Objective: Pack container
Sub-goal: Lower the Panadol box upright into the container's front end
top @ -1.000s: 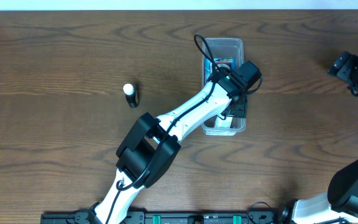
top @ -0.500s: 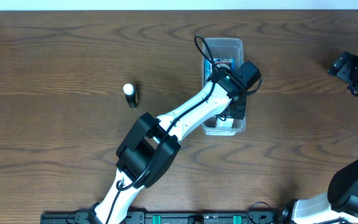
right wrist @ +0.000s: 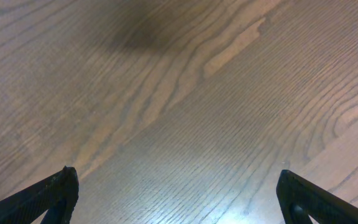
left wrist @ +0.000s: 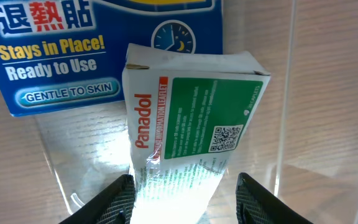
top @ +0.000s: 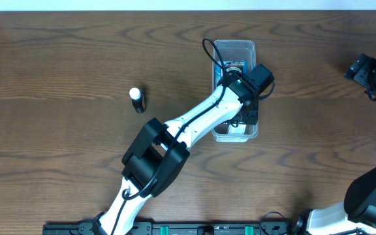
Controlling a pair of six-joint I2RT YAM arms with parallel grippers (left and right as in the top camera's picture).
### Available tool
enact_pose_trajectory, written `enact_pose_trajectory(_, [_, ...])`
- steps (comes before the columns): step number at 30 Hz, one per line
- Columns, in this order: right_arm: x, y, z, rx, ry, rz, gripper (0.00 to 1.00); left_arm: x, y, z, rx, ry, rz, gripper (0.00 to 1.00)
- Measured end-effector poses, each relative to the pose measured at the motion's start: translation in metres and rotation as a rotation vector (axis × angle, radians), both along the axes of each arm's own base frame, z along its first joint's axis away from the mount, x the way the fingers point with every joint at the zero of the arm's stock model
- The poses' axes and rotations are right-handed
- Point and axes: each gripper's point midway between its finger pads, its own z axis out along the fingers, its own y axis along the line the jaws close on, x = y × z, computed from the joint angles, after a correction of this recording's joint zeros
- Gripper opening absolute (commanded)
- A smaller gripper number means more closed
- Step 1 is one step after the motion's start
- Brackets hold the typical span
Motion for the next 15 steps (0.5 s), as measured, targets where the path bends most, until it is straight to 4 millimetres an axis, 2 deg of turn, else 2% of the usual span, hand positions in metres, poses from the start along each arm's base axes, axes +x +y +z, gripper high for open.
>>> enact_pose_trajectory(15, [0.0, -0.0001, 0.0001, -0.001, 0.0, 0.0, 0.99, -0.0017, -0.009, 0.0028, -0.068, 0.042, 0.017, 0.54])
